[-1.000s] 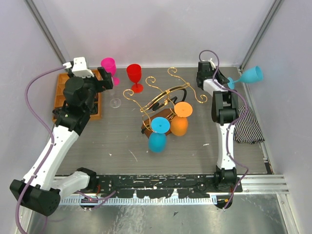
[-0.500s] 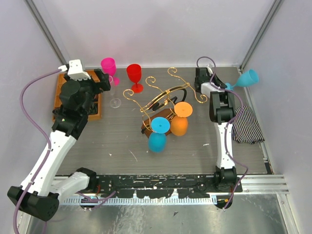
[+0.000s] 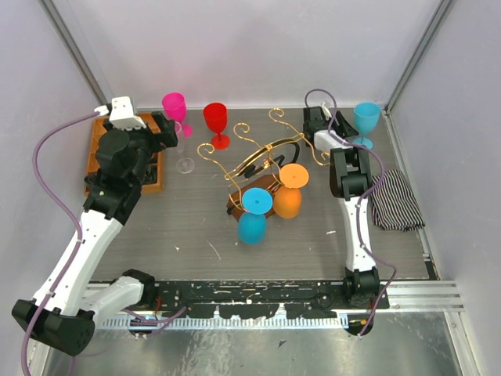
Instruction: Take the wine glass off the wine glass rack
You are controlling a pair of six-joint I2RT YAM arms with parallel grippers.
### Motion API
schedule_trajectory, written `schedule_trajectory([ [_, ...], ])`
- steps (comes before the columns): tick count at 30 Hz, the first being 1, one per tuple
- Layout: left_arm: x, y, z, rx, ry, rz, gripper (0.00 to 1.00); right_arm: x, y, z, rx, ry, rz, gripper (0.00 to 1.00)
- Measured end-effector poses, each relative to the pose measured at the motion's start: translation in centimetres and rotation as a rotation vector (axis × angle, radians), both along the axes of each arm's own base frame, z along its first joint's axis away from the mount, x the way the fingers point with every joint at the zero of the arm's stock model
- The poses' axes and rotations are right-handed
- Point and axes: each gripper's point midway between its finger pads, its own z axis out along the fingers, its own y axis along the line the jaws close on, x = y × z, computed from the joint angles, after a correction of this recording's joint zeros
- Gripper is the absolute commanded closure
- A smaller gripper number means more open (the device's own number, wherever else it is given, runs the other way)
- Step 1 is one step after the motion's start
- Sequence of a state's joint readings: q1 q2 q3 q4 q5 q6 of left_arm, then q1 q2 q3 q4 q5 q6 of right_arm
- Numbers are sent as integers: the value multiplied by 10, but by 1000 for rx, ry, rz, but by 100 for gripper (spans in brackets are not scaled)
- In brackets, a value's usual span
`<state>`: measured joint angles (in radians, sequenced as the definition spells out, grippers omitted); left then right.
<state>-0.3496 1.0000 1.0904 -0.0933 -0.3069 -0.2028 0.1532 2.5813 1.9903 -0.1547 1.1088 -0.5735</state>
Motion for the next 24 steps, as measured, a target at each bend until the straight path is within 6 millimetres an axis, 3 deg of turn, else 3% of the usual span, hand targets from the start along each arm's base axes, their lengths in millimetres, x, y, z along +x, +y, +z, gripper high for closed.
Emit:
schedule_trajectory([
  [10,-1,0,0,0,0,-2,2,15,22,3,185,-45,50,27],
  [24,-1,-3,0,-10,3,-18,2,15,46,0,394,-59,99,24],
])
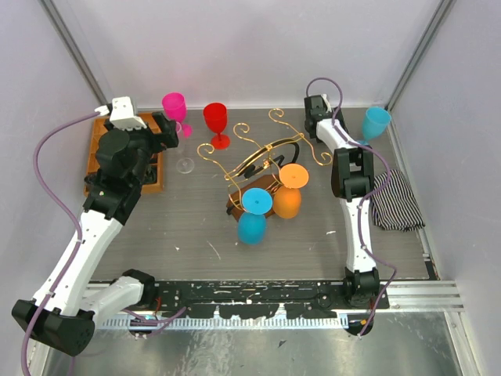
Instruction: Take the wine glass off the wine glass rack
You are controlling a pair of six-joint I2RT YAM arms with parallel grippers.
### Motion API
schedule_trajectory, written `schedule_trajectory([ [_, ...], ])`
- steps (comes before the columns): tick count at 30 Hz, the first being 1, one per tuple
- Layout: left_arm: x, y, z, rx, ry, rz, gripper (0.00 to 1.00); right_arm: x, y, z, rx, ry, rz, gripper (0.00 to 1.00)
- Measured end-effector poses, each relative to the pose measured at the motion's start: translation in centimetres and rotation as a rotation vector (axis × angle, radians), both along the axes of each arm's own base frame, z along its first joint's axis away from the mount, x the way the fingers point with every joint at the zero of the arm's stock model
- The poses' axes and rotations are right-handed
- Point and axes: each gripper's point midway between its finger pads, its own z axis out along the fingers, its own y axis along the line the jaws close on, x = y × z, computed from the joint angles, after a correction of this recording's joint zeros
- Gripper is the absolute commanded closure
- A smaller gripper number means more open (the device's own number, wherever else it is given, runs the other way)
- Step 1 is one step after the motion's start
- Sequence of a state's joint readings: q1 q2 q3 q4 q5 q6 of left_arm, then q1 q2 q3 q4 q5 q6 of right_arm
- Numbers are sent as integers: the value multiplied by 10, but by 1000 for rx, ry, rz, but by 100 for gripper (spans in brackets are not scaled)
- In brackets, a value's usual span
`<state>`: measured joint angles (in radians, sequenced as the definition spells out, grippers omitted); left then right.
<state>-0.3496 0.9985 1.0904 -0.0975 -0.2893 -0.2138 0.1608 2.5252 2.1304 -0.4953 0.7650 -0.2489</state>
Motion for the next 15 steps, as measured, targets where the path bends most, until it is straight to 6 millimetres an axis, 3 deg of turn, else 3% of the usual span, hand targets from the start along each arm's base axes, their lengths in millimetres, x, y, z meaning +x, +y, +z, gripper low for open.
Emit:
schedule_trajectory([
  [4,0,0,-2,3,8,-1,2,2,13,1,91,5,22,23],
  [10,-2,-1,-8,9,39,-5,2,6,50,6,342,10,90,22],
  [13,-1,-2,-7,4,63,-10,2,4,65,28,436,-16,113,24],
  [15,0,-4,-4,-5,77,-14,2,3,70,57,479,-62,127,26],
])
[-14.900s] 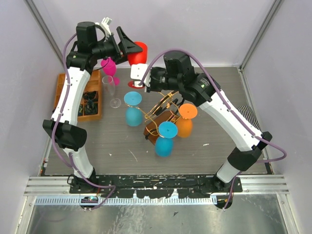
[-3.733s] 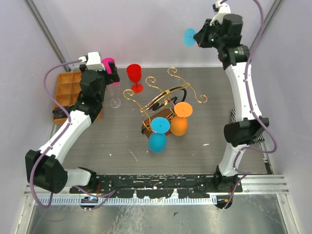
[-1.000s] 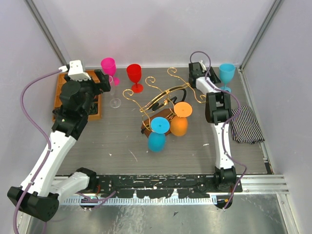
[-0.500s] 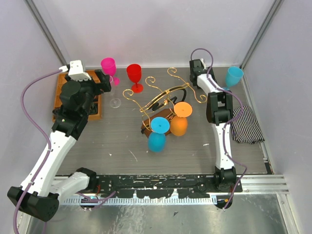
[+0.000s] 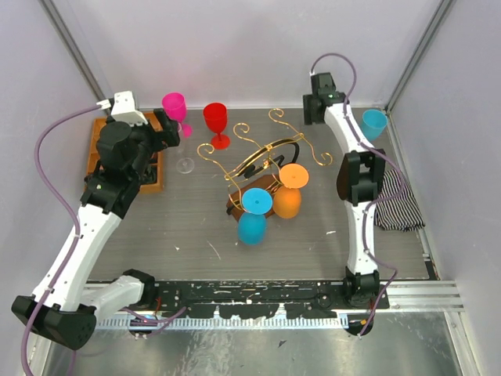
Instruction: Take the wine glass off the wine glass rack
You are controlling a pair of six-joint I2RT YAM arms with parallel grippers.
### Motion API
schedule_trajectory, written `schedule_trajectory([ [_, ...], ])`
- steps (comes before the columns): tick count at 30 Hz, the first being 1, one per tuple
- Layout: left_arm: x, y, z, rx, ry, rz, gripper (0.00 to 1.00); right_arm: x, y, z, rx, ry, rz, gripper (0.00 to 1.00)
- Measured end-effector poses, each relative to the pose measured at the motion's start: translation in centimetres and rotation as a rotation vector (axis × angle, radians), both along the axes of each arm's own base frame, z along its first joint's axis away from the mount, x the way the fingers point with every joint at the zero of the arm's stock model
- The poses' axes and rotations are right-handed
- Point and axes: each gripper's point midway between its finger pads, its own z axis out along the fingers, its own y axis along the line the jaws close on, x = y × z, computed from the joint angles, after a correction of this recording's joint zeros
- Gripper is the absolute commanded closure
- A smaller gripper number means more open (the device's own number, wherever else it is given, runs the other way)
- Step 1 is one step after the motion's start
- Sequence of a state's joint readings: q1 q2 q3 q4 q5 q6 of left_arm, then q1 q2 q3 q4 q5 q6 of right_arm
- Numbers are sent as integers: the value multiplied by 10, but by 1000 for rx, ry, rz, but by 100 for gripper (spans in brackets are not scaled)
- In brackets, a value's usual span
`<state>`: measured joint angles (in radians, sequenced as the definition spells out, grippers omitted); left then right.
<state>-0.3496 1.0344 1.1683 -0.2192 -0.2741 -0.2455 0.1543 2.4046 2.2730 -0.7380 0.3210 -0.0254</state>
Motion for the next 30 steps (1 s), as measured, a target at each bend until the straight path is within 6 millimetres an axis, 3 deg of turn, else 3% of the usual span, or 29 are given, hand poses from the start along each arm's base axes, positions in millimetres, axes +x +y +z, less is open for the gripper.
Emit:
schedule_trajectory([
  [4,-1,-3,3,-24,17,-10,2,-5,5,88,70,-159,0,30],
  [7,-1,-5,2,-41,29,-14,2,-24,8,166,142,-298,-7,31],
  [10,2,-9,2,-53,61,-20,2,-65,16,241,259,-410,13,34],
  [12,8,-14,5,-64,75,-29,2,-96,25,274,353,-452,48,34],
  [14,12,-19,5,-76,94,-41,2,-134,38,295,459,-455,102,34],
  [16,14,-22,1,-84,116,-48,2,-169,52,300,550,-426,154,35],
  [19,14,-24,-2,-97,134,-56,2,-217,76,286,691,-313,228,39],
  [21,13,-26,-3,-105,141,-61,2,-236,89,274,762,-232,259,42],
  [30,8,-31,-7,-136,172,-83,2,-279,110,214,887,63,262,56],
])
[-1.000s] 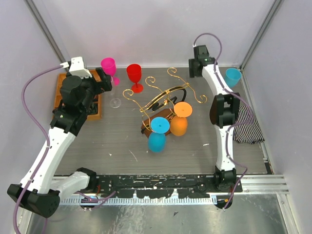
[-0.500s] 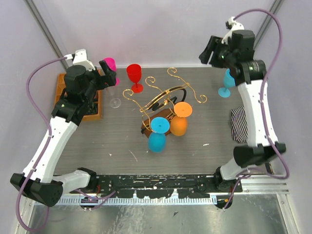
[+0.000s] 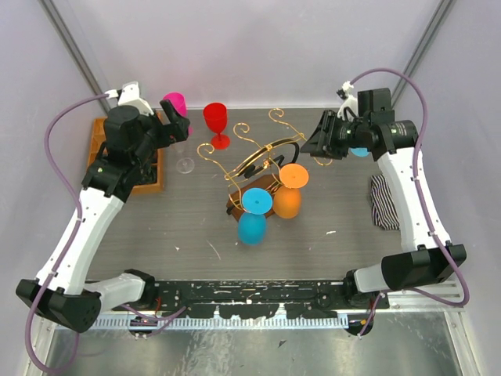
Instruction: Take the wine glass off the wine glass rack
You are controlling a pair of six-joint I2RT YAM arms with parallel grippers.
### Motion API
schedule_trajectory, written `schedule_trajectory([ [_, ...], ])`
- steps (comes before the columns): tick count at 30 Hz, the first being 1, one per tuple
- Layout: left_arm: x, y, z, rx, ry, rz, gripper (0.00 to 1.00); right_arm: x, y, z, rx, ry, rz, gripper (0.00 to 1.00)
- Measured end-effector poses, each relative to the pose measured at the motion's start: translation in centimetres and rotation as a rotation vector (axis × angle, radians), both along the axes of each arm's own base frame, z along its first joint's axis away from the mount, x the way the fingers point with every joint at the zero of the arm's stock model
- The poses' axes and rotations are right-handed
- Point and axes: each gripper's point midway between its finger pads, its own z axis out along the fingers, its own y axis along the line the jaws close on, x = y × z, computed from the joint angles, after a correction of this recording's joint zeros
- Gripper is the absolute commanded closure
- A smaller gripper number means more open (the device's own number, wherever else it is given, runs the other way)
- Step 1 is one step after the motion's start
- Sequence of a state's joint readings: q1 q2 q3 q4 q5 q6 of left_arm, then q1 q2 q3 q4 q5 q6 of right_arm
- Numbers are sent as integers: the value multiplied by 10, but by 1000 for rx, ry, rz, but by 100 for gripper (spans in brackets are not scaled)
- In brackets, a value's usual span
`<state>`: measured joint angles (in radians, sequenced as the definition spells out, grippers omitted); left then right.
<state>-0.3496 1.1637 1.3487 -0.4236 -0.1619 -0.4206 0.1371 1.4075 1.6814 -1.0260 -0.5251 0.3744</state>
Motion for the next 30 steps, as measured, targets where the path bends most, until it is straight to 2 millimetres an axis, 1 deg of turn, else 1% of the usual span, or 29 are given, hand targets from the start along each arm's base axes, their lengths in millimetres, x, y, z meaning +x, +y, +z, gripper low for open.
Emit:
schedule_trajectory([
  [4,-3,1,1,1,2,0,2,-10,4,-13,17,59,23,57],
  [10,-6,2,3,0,-2,0,2,-19,5,-15,22,73,48,56],
  [13,-7,2,4,-1,-5,0,2,-25,4,-19,16,84,60,56],
  [16,-7,3,4,-2,-7,0,2,-30,4,-27,8,103,69,63],
  [21,-9,3,3,-1,-6,0,2,-34,5,-38,9,133,91,69],
  [27,-10,4,3,-1,-7,3,2,-40,10,-39,38,146,125,78],
  [30,-10,5,3,-1,-9,5,2,-42,12,-37,52,143,139,90],
])
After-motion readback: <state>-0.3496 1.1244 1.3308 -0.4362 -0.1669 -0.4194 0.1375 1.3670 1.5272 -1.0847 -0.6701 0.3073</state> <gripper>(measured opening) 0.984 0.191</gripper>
